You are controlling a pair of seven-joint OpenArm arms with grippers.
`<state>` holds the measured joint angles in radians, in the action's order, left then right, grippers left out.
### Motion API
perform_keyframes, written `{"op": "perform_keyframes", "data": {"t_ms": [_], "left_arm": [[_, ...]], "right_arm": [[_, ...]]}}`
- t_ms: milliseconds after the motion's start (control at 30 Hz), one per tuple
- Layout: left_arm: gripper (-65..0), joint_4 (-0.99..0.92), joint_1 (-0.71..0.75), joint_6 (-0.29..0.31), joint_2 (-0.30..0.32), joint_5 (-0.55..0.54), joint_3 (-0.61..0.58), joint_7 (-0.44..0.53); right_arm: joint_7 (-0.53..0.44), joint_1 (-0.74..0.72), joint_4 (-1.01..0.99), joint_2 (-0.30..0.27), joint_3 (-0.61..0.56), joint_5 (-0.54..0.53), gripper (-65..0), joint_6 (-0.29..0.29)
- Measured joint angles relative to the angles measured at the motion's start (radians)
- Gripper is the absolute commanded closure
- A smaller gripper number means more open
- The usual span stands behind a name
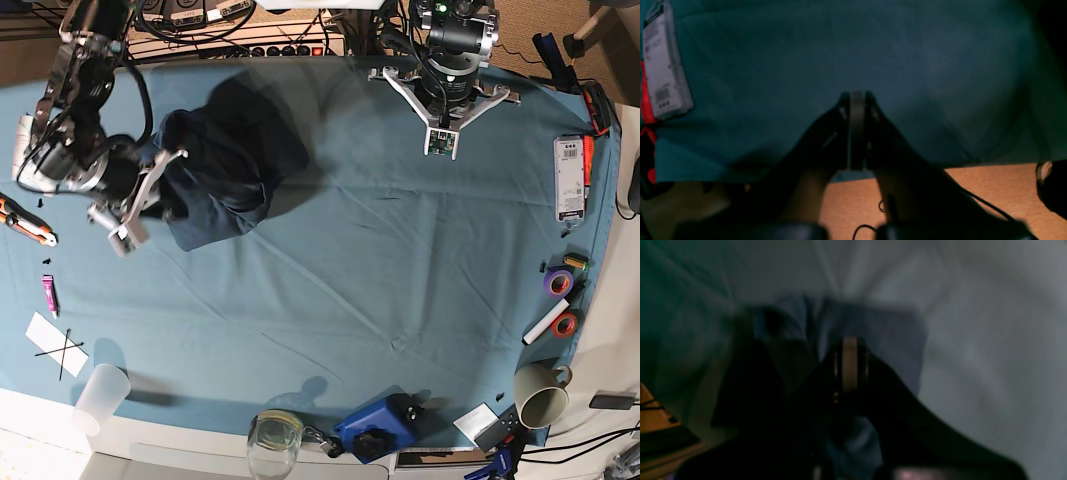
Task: Fold the T-shirt properly
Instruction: 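Fold the bundle over onto itself with the right gripper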
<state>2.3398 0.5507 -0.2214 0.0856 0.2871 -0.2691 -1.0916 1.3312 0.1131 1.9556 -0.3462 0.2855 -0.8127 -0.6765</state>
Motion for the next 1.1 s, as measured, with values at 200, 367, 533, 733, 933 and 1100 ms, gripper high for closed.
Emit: {"op": "perform_keyframes", "data": {"t_ms": [200, 367, 533, 733, 933, 1100], "left_arm": [[0.0, 0.0, 0.0, 0.0, 0.0, 0.0, 0.0, 0.008], [0.0, 0.0, 0.0, 0.0, 0.001, 0.001, 0.0, 0.009], [0.0, 0.0, 0.0, 0.0, 0.0, 0.0, 0.0, 0.009], [0.0, 0.0, 0.0, 0.0, 0.0, 0.0, 0.0, 0.009], [0.0, 0.0, 0.0, 0.0, 0.001, 0.0, 0.0, 0.01], [0.0, 0.0, 0.0, 0.032, 0.001, 0.04, 0.0, 0.069]], "right_arm": [[0.008, 0.099, -0.029, 0.0, -0.051, -0.007, 0.0, 0.019], [0.07, 0.117, -0.09, 0.0, -0.171, -0.008, 0.0, 0.021], [0.08, 0.105, -0.098, 0.0, -0.249, -0.071, 0.0, 0.021], [0.083, 0.055, -0.056, -0.005, -0.232, -0.166, 0.0, -0.009], [0.014, -0.019, -0.021, -0.005, -0.143, -0.147, 0.0, -0.02], [-0.046, -0.054, -0.093, -0.003, -0.142, -0.06, 0.0, -0.021]]}}
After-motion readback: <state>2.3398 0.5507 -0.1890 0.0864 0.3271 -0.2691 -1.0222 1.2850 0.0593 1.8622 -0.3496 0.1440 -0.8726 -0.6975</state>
